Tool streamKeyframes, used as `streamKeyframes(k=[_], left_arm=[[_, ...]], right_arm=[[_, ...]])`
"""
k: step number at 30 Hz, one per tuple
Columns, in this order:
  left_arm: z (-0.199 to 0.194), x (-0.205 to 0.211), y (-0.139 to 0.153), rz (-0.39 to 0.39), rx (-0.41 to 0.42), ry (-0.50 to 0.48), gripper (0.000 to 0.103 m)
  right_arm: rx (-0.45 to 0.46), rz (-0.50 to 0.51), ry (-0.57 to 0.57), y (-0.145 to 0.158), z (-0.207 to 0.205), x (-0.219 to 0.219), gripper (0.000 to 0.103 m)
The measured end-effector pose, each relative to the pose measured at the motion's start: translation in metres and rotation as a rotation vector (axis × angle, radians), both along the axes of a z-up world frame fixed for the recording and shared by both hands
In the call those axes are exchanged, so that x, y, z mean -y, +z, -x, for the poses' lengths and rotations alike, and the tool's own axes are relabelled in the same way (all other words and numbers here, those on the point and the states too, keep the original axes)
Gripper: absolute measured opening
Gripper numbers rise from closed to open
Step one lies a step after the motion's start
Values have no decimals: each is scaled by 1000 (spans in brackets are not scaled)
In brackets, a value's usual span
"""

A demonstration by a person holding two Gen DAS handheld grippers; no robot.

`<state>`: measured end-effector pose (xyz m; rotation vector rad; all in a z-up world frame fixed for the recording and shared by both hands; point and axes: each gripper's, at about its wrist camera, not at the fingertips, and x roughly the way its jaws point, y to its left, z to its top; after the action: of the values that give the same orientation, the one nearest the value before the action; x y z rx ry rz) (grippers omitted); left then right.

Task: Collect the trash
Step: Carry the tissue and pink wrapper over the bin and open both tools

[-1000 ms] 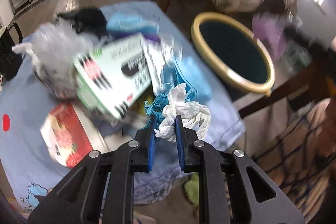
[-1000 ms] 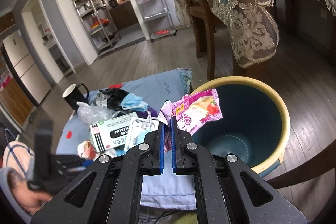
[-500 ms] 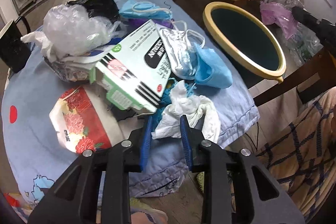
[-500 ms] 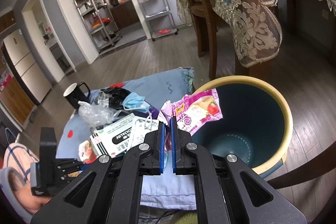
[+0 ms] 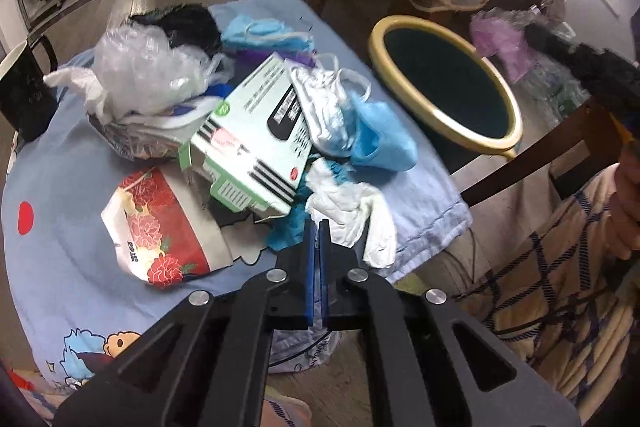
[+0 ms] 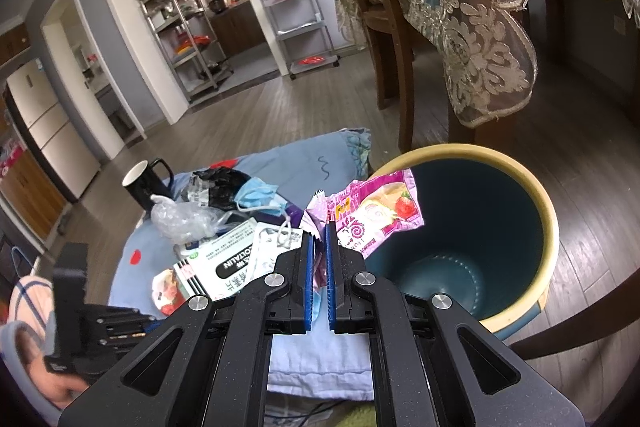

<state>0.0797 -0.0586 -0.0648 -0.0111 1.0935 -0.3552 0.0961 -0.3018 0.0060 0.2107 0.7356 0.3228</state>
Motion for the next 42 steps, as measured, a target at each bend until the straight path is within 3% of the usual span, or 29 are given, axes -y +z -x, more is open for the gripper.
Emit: streamKeyframes(k=[13, 23, 33, 42], left_arm=[[-7, 2, 65, 138, 119, -28, 1], [-45, 46, 113, 191, 207, -131, 1], [-97, 111, 93, 166, 184, -235, 1], [-124, 149, 44, 142, 81, -273, 1]], right_arm=[[6, -14, -15, 3, 1, 5, 7], [-3, -15, -71, 1, 3, 24, 7], [-61, 3, -142, -15, -3, 48, 7], [-182, 48, -174, -44, -21, 54, 7]])
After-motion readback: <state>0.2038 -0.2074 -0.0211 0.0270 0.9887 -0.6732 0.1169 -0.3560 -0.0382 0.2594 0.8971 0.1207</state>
